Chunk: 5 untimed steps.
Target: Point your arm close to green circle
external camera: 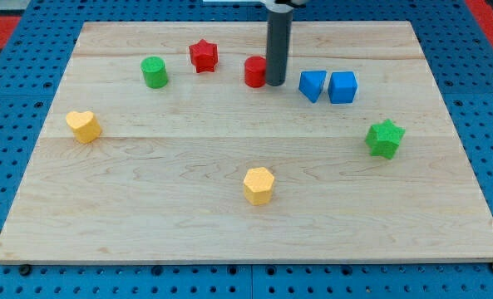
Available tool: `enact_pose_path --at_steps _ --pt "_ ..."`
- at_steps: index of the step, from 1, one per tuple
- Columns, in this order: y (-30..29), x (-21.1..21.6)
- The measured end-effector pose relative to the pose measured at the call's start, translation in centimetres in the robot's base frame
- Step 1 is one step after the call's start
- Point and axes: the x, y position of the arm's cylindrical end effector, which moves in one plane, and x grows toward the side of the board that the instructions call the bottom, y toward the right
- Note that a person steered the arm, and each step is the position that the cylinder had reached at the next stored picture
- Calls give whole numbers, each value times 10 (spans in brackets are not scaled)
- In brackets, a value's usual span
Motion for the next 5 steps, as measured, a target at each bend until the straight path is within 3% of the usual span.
enact_pose_path --at_steps 3,5 --pt "-57 -27" --pt "-84 25"
